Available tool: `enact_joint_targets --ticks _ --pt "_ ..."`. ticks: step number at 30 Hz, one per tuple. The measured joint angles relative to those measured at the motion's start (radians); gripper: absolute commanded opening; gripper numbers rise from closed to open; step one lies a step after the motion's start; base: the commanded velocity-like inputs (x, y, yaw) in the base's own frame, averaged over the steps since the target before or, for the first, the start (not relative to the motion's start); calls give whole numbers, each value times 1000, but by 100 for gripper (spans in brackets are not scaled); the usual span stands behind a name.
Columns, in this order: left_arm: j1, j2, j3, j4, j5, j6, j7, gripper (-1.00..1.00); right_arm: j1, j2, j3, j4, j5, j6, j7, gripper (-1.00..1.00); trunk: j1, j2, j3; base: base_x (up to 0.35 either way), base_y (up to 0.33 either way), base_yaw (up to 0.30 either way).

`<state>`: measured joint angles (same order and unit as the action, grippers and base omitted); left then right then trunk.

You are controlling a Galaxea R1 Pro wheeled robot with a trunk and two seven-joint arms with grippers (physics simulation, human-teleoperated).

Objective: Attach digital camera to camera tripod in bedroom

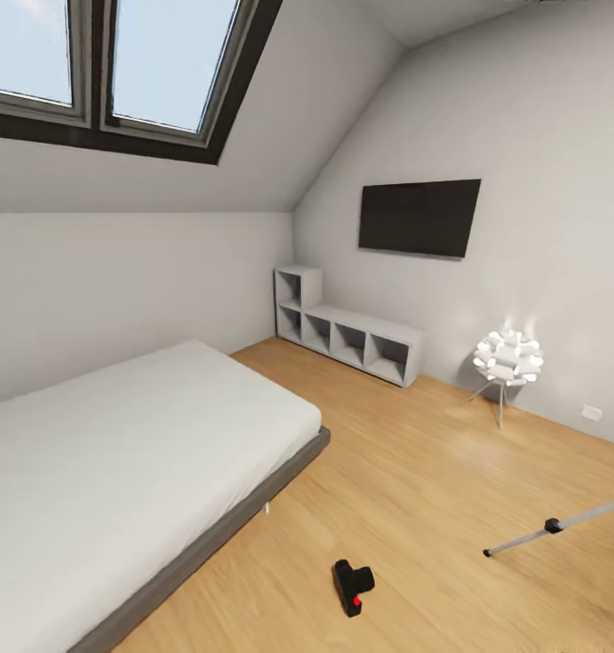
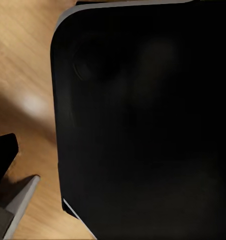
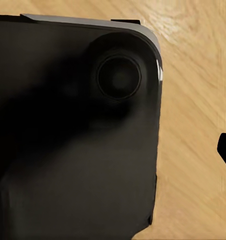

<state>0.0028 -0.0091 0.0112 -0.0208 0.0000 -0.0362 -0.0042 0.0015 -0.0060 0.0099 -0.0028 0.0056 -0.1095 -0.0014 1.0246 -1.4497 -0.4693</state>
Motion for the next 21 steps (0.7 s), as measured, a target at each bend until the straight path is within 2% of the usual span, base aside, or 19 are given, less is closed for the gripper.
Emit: enact_joint_targets --ticks 21 --pt "0 0 0 0 0 -1 0 100 0 0 1 0 0 0 0 100 0 0 0 229 288 -283"
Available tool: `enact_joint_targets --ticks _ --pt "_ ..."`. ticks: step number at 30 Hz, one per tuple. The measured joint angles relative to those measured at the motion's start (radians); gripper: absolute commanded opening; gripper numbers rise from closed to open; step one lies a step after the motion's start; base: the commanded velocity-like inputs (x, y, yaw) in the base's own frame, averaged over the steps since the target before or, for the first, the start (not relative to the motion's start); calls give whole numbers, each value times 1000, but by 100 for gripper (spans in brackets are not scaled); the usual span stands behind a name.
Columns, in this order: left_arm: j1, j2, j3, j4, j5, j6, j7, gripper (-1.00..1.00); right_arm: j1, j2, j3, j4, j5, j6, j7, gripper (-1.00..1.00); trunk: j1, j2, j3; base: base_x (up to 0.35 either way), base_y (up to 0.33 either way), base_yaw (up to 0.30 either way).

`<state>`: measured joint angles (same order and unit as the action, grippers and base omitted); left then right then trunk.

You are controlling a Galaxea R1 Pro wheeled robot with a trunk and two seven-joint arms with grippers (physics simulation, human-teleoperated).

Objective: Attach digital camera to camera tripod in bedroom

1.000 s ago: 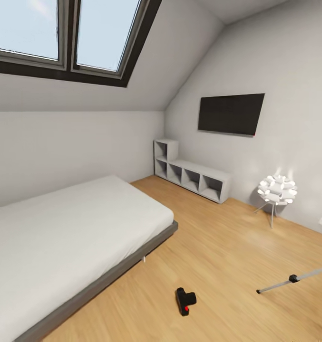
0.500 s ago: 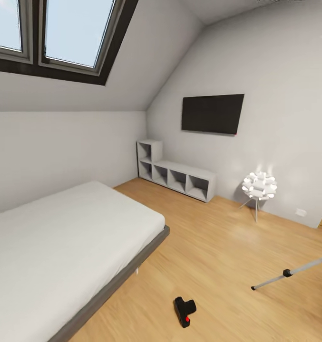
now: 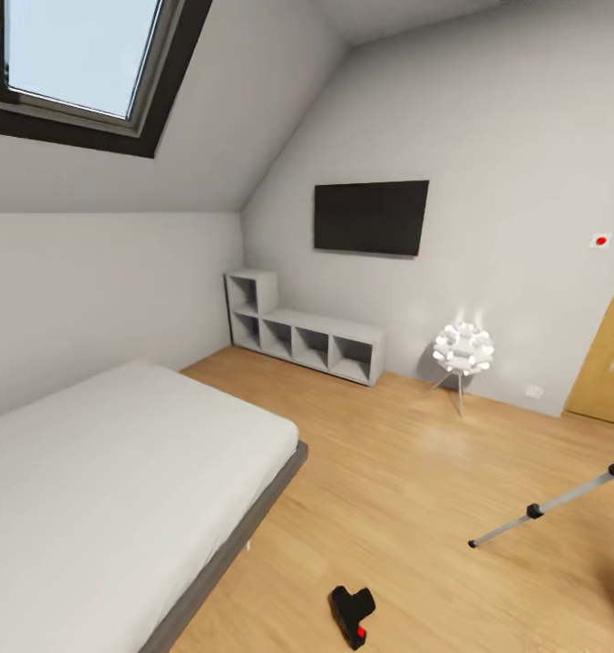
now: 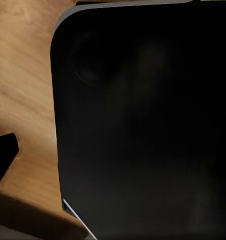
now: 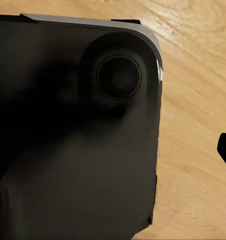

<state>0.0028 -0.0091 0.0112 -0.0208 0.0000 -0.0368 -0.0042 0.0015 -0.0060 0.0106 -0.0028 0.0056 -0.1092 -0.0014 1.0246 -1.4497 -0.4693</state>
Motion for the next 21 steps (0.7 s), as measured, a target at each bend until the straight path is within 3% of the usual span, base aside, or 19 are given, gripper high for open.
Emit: enact_joint_targets --ticks 21 --pt "0 0 0 0 0 -6 0 100 0 -1 0 0 0 0 0 100 0 0 0 201 303 -283"
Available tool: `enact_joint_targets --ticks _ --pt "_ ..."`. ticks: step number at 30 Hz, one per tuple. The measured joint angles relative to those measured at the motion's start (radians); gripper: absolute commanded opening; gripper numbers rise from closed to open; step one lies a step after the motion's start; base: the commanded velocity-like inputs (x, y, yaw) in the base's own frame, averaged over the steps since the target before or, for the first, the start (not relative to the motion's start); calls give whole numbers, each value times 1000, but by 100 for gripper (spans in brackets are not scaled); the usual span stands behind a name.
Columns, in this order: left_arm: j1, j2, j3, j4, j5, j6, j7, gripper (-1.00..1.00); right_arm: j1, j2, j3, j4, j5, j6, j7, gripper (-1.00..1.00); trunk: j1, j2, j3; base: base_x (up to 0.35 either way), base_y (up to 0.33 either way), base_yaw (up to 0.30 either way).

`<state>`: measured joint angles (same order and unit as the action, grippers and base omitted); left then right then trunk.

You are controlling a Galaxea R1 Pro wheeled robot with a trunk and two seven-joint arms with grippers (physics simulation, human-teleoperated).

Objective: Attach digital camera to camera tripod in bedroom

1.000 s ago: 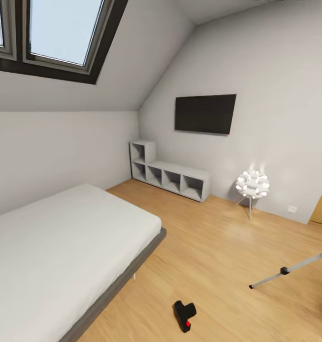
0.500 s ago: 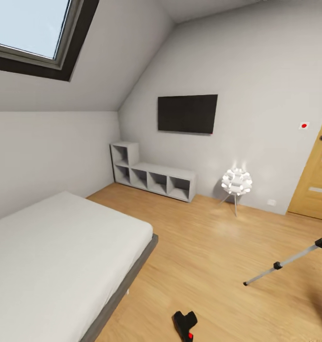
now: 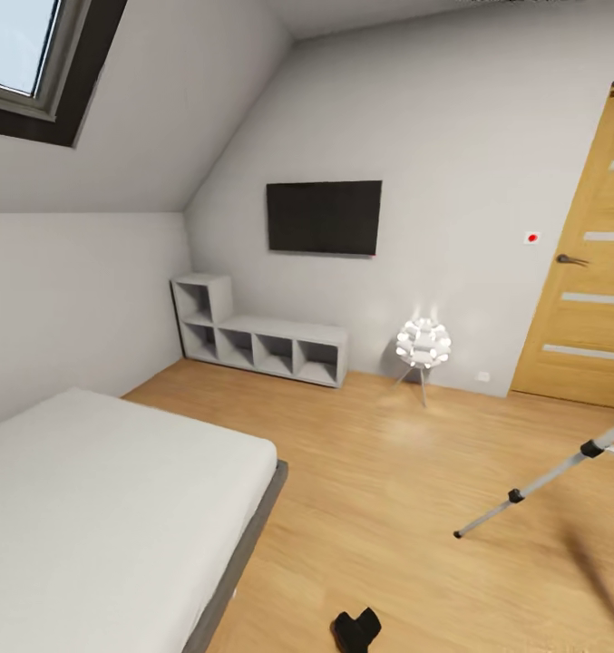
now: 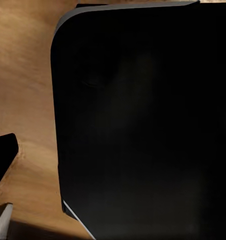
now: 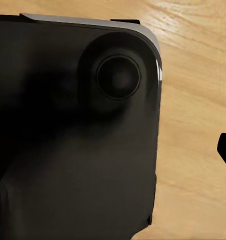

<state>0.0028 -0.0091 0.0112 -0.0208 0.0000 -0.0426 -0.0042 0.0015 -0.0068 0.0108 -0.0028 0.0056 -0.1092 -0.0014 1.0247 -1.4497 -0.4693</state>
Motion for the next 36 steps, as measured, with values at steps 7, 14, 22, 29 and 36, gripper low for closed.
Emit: enact_joint_targets --ticks 7,14,22,29,36 --pt "0 0 0 0 0 -1 0 100 0 -1 -1 0 0 1 0 100 0 0 0 159 323 -283" --pt "0 0 0 0 0 -1 0 100 0 -1 -1 0 0 1 0 100 0 0 0 106 194 -283" --pt "0 -1 0 0 0 -1 0 100 0 -1 -1 0 0 1 0 100 0 0 0 16 27 -283" --pt "0 -1 0 0 0 -1 0 100 0 -2 -1 0 0 1 0 100 0 0 0 2 4 -284" --pt "0 -1 0 0 0 -1 0 100 0 -2 -1 0 0 0 0 100 0 0 0 0 1 -284"
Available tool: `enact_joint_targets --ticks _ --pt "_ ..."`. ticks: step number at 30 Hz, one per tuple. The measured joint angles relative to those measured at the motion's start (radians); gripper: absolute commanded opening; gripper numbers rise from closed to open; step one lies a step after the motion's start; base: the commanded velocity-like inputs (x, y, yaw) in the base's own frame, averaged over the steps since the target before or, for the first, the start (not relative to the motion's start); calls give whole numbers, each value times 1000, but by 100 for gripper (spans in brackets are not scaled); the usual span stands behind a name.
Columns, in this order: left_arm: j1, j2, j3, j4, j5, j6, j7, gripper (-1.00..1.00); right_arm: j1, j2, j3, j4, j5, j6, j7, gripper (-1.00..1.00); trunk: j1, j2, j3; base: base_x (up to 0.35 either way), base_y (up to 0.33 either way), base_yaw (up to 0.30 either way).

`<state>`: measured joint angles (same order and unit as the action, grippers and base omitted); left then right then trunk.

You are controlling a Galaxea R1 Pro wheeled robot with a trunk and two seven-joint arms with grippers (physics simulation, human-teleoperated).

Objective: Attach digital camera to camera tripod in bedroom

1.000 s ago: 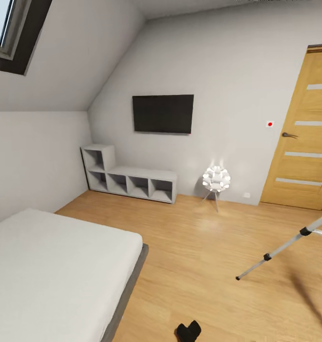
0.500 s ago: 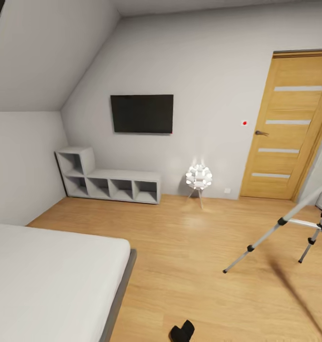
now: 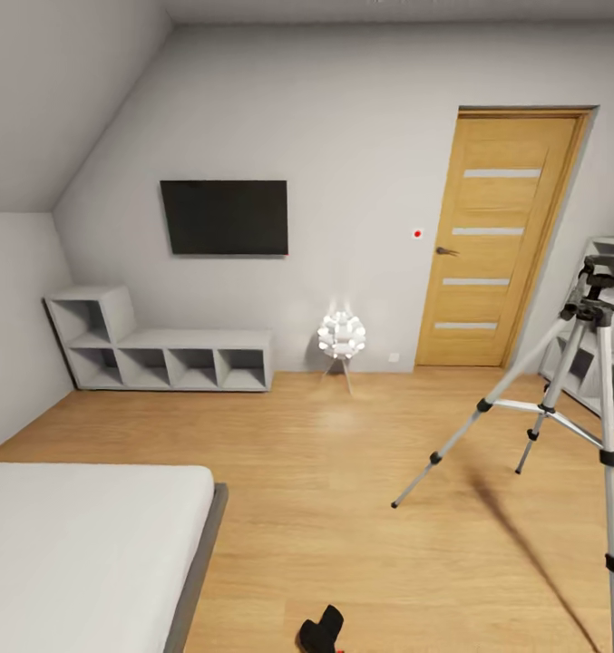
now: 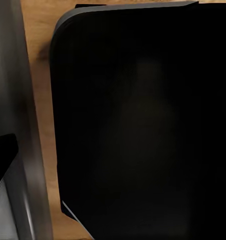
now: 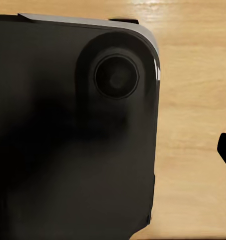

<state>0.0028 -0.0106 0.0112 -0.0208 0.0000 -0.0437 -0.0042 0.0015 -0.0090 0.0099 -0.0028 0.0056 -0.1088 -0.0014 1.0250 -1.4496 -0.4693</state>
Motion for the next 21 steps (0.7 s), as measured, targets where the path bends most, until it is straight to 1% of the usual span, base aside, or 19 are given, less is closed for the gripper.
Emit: enact_joint_targets --ticks 21 --pt "0 0 0 0 0 0 0 100 0 0 0 0 0 -1 0 100 0 0 0 0 0 -284"
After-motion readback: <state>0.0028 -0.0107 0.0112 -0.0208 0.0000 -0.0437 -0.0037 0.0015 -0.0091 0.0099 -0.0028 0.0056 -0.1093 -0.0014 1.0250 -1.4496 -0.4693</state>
